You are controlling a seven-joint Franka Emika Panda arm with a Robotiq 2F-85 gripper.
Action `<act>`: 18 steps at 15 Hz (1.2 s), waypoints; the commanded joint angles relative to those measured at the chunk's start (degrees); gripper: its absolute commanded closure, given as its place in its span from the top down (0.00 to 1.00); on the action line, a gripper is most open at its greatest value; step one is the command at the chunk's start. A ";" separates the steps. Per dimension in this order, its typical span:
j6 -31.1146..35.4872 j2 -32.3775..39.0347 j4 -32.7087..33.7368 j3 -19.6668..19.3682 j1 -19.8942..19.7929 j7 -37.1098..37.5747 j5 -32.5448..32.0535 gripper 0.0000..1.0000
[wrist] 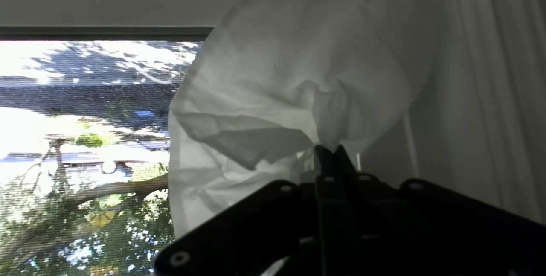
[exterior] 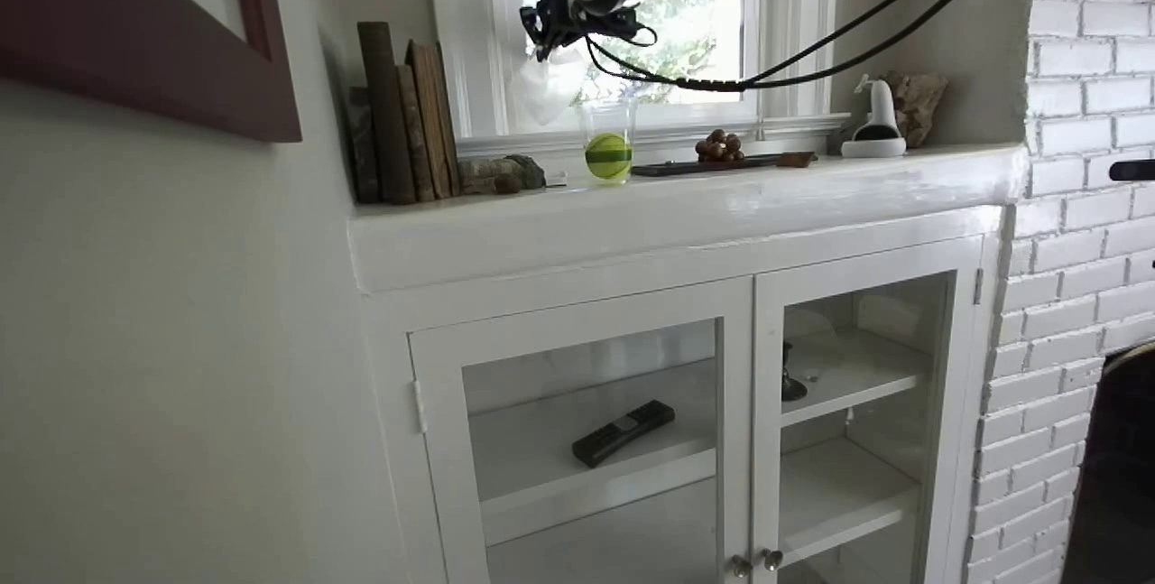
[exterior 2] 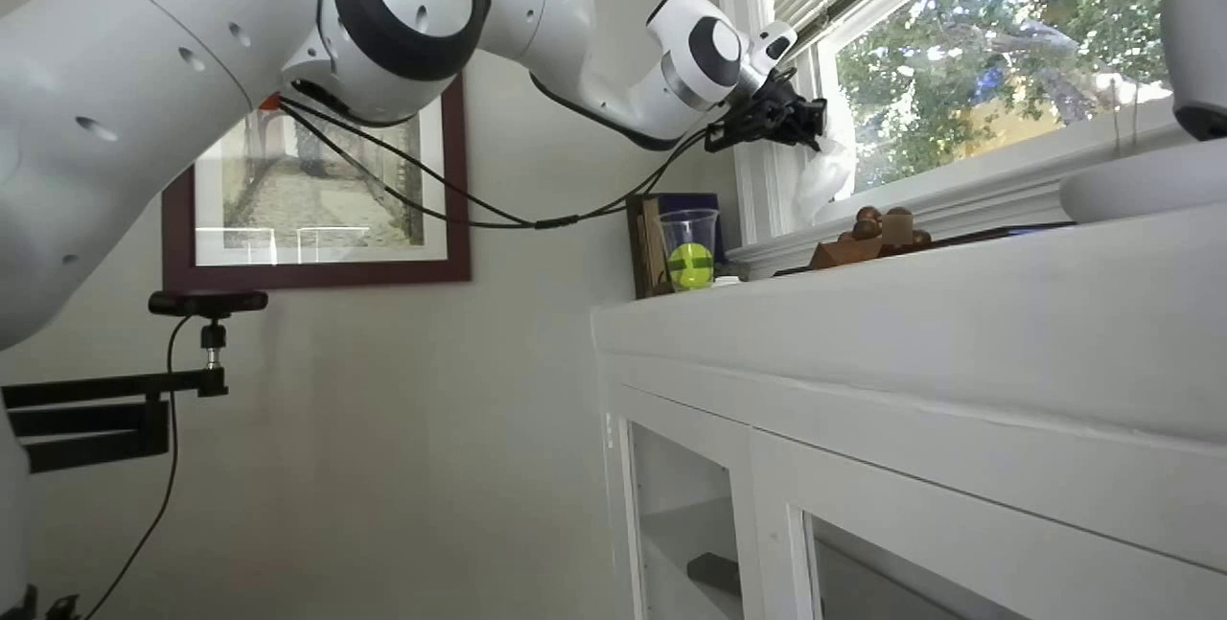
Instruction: Use the tissue to wipe the window
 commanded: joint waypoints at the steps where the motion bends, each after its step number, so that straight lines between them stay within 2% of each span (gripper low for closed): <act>1: -4.73 -1.54 -0.90 -2.43 -0.47 2.47 -0.69 0.00; 11: -10.46 -8.56 -7.51 -11.21 -0.12 10.71 -2.74 0.00; 13: -10.60 -9.91 -9.02 -11.95 -0.10 10.86 -2.07 0.00; 15: -10.71 -10.97 -10.10 -10.69 -0.08 9.33 -0.20 0.00; 18: -11.42 -12.38 -11.65 -6.42 -0.20 7.02 3.94 0.00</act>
